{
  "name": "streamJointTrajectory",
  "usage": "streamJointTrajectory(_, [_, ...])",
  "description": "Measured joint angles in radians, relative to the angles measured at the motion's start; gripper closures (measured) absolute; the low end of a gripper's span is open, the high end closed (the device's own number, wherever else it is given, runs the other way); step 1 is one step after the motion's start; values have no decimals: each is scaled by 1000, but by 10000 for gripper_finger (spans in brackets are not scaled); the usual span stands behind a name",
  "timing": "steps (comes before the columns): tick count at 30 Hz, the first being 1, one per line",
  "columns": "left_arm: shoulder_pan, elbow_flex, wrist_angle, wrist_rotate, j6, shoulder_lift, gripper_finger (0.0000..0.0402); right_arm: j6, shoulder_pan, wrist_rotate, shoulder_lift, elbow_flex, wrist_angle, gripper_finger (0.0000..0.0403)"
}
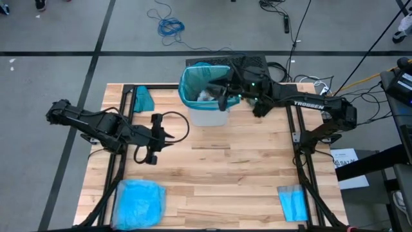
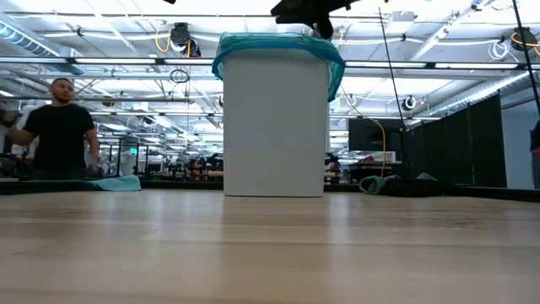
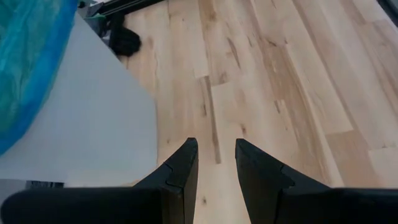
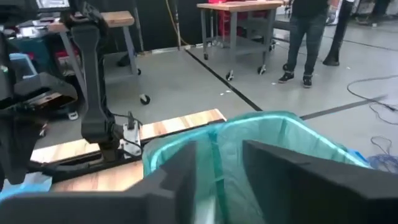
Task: Place trash/remove bag and relplace
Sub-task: Put the white paper into the trash bin, then remove the blue trash bag from the trash bin
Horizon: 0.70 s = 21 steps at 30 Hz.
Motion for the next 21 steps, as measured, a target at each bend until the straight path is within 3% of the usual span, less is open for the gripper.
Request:
streamJointTrajectory(4, [0, 0, 1, -1, -5, 0, 297, 9, 0, 8, -4, 0, 1, 216])
streamJointTrajectory(8, [0, 0, 0, 0, -5, 0, 297, 15, 23, 8, -33, 0, 3, 186])
streamJointTrajectory(21, [0, 1, 0, 4, -7, 0, 297, 40, 175, 15, -118, 0, -26, 192])
